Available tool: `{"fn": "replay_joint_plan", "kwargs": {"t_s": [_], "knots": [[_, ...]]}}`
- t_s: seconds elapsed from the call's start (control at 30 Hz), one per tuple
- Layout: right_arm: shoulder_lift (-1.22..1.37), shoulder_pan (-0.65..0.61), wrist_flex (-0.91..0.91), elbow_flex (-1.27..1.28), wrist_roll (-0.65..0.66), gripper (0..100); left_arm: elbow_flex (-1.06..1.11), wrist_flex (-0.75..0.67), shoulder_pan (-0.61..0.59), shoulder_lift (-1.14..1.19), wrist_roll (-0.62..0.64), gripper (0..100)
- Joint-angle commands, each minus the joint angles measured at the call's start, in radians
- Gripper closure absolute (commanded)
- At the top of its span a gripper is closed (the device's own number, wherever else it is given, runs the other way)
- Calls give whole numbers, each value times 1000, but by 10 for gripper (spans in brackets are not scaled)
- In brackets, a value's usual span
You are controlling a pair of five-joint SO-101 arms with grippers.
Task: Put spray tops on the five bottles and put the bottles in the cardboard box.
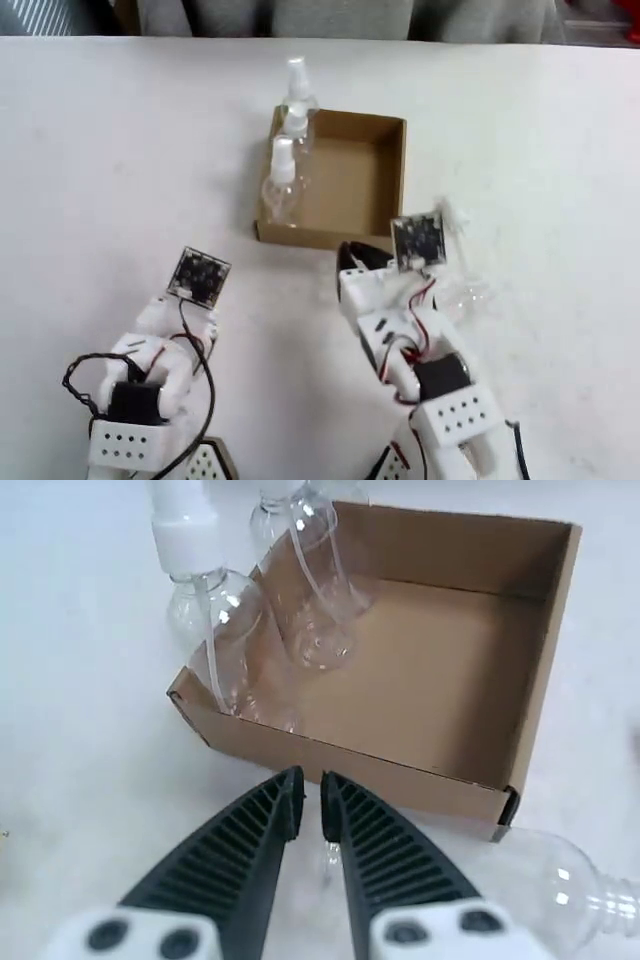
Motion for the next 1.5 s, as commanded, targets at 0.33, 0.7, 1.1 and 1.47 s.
{"fn": "replay_joint_plan", "kwargs": {"t_s": [0.33,0.7,1.1,1.47], "knots": [[461,4,-226,-149,15,982,0,28,-102,-15,-12,976],[633,5,-315,-149,15,982,0,28,-104,-15,-12,976],[673,134,-136,-143,187,982,0,28,-102,-15,-14,976],[433,142,183,-143,198,982,0,25,-99,-15,-14,976]]}}
